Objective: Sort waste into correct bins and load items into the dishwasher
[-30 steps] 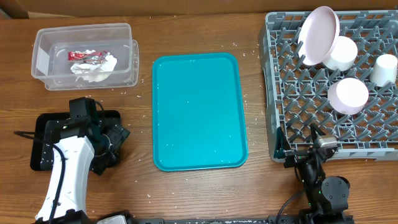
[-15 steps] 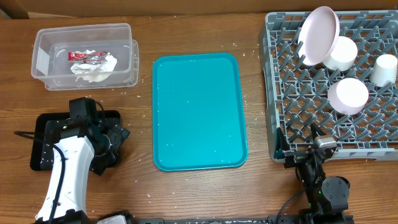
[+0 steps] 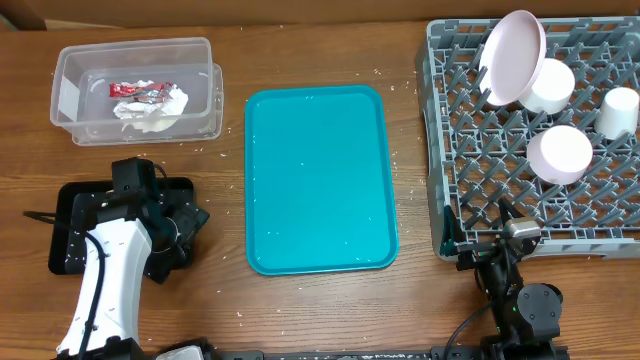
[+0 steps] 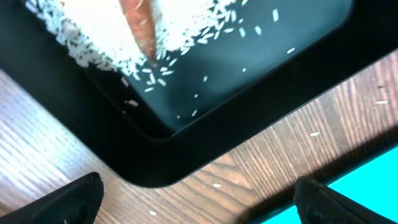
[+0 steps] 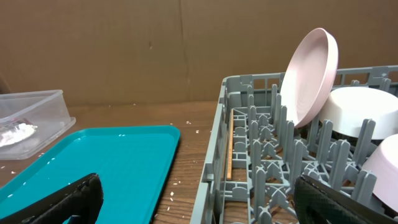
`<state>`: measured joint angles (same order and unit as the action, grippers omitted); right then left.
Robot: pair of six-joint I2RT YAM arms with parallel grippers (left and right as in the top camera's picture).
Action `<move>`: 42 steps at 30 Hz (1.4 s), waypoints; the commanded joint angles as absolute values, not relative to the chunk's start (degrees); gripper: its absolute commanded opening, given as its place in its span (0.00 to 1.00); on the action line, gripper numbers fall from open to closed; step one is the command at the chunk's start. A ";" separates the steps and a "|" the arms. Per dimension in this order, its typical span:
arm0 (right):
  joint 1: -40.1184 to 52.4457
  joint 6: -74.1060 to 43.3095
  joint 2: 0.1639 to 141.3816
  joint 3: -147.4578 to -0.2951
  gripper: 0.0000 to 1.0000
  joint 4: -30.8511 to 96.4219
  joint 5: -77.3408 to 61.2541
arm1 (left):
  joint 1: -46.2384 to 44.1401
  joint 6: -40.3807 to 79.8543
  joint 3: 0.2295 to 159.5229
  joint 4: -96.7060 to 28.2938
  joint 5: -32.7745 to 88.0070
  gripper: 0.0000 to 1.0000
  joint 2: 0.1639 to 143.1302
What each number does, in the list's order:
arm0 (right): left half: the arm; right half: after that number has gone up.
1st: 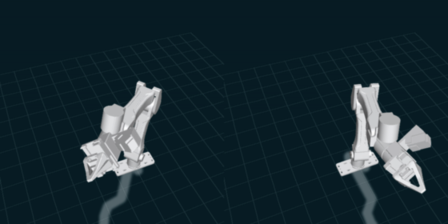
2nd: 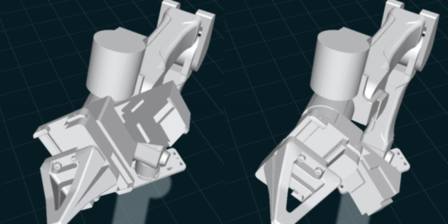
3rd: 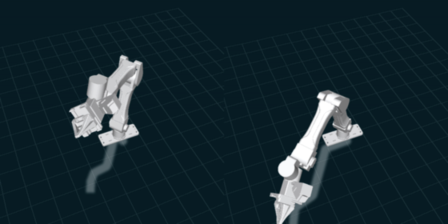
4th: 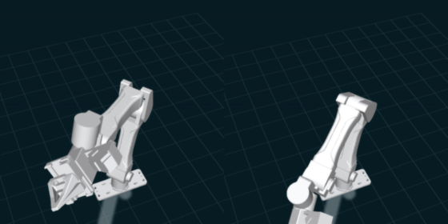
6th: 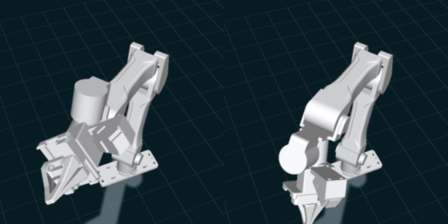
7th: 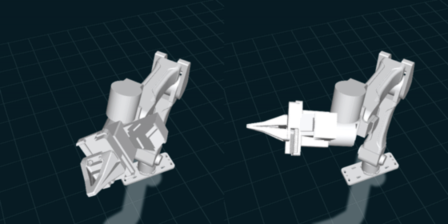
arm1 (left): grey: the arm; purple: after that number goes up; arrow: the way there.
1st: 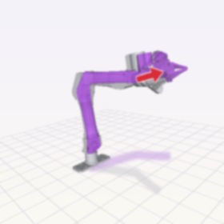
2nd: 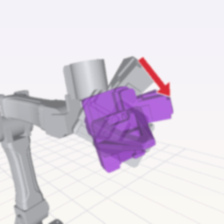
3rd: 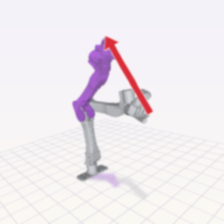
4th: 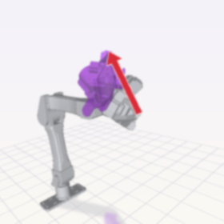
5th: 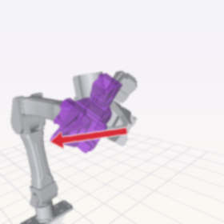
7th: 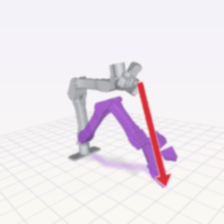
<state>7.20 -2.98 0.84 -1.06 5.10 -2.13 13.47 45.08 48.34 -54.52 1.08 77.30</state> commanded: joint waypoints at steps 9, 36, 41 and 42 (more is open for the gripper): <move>7.01 -2.76 0.16 -0.47 1.00 4.69 -2.26 | 0.67 26.30 43.40 -42.22 -5.08 1.00 55.18; 7.01 -2.76 0.16 -0.47 1.00 4.69 -2.26 | -0.34 13.47 2.15 -4.67 1.28 1.00 2.20; 7.01 -2.76 0.16 -0.47 1.00 4.69 -2.26 | -0.32 10.79 0.27 -2.76 1.10 1.00 0.16; 7.01 -2.76 0.16 -0.47 1.00 4.69 -2.26 | -0.32 9.78 0.27 -2.92 1.10 1.00 0.16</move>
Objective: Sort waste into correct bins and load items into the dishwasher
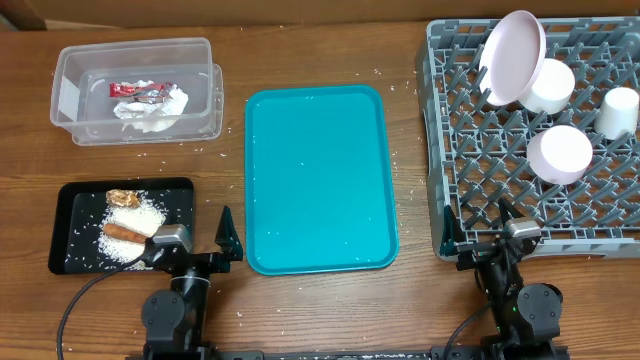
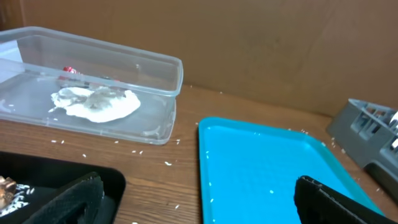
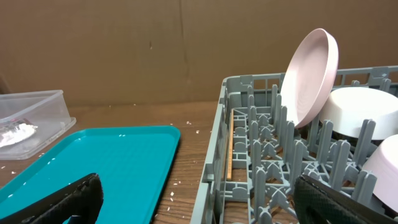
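The black tray (image 1: 75, 200) holds rice, a sausage (image 1: 124, 231) and a brown scrap. Inside the clear bin (image 1: 140, 62) lie a red wrapper (image 1: 135, 91) and a crumpled tissue (image 2: 93, 102). In the grey dish rack (image 1: 440, 150) stand a pink plate (image 1: 515, 55) and white cups and a bowl (image 1: 560, 152). The teal tray (image 1: 320, 180) is bare but for rice grains. My left gripper (image 1: 190, 250) rests open and empty at the front edge, between the black tray and the teal tray. My right gripper (image 3: 199, 205) is open and empty at the rack's front left corner.
A wooden stick (image 3: 230, 149) lies in the rack's near row. Rice grains are scattered over the wooden table (image 1: 230, 170). A cardboard wall (image 2: 249, 43) stands behind the table. The rack's corner (image 2: 367, 130) shows at the right of the left wrist view.
My left arm hung over the black tray, looking down at the rice. Now it is drawn back low at the front edge, facing the clear bin. The right arm is unchanged.
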`<state>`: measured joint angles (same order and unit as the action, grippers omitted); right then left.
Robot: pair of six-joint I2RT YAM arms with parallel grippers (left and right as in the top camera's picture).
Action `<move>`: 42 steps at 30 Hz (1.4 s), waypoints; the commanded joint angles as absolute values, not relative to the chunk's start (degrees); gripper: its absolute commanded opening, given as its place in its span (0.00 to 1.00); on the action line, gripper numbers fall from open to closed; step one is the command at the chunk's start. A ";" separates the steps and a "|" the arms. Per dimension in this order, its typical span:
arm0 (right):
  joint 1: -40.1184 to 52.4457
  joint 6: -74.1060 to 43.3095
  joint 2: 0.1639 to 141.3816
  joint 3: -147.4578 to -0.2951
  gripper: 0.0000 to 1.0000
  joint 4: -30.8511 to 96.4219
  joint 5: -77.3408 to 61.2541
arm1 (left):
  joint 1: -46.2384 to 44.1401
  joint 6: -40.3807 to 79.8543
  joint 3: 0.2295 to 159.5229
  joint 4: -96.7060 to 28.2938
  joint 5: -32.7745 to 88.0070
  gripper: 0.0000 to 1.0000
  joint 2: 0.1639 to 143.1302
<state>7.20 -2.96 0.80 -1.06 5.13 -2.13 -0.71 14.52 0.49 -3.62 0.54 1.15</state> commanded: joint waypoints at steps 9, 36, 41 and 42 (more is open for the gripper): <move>7.01 -2.76 0.16 -0.47 1.00 4.69 -2.26 | -0.30 1.06 0.27 -4.45 1.08 1.00 0.21; 7.01 -2.76 0.16 -0.47 1.00 4.69 -2.26 | -0.30 1.06 0.27 -4.45 1.08 1.00 0.25; 7.01 -2.76 0.16 -0.47 1.00 4.69 -2.26 | -0.30 1.06 0.27 -4.45 1.08 1.00 0.25; 7.01 -2.76 0.16 -0.47 1.00 4.69 -2.26 | -0.30 1.06 0.27 -4.43 1.08 1.00 0.25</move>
